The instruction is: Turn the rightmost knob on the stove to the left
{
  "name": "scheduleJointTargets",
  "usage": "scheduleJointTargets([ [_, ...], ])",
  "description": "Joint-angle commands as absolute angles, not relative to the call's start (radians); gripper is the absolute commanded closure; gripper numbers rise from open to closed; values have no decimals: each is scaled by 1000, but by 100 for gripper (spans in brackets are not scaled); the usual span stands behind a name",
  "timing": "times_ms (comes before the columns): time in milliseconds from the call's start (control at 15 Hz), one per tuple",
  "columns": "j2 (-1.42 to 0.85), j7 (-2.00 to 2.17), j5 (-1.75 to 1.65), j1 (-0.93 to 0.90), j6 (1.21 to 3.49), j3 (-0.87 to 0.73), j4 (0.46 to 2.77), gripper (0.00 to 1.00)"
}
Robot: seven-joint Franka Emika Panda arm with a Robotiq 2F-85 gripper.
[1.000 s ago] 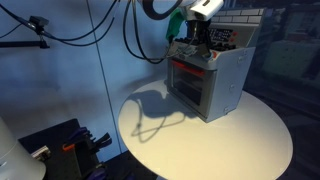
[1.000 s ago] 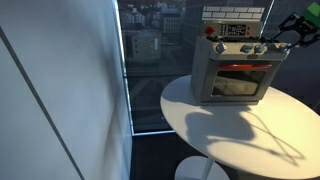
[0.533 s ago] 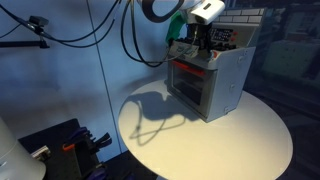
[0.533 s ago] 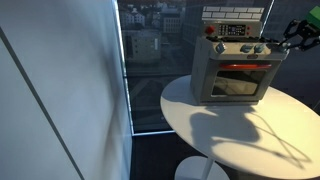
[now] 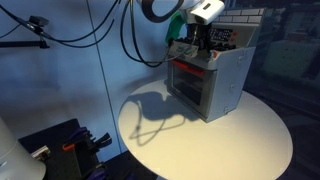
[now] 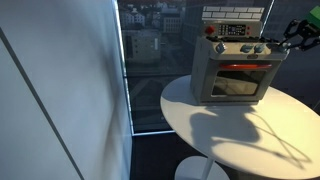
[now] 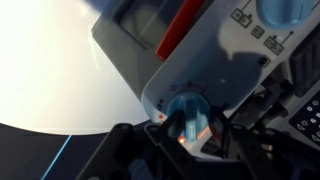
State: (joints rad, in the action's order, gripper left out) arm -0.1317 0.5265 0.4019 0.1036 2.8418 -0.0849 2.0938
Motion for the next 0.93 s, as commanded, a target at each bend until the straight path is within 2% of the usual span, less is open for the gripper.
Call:
scheduleJointTargets([
  [0, -100, 524, 375, 88, 2846, -95, 2109, 89],
  [867, -45, 546, 107, 94, 2794, -107, 2143, 89],
])
